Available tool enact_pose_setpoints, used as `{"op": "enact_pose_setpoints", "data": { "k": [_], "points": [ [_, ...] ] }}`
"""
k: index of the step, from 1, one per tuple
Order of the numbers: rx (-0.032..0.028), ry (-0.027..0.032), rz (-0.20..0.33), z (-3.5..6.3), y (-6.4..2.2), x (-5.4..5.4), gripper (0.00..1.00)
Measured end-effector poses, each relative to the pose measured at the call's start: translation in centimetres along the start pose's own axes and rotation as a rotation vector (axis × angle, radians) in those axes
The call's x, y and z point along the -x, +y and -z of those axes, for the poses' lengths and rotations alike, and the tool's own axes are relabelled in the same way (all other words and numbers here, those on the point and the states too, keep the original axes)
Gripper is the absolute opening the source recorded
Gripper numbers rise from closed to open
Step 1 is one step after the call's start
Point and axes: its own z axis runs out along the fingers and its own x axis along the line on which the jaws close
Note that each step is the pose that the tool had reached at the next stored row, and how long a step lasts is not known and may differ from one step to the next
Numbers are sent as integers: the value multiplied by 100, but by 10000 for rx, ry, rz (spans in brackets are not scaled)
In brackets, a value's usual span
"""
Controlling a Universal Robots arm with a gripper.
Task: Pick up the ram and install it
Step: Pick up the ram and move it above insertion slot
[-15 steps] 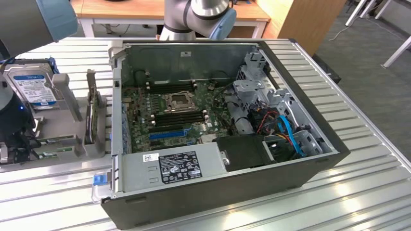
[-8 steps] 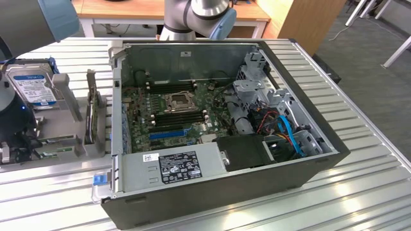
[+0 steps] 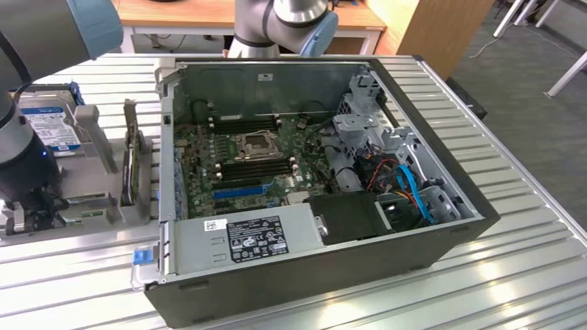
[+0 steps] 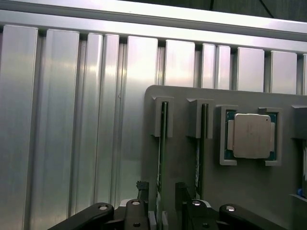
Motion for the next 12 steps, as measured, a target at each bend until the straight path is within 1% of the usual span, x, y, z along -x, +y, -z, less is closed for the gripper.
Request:
{"op": "enact_pose_setpoints", "data": {
  "k": [10, 12],
  "points": [
    [8, -6, 0, 6, -130, -6, 36],
    [7, -7, -1, 5, -136, -6, 36]
  ]
}}
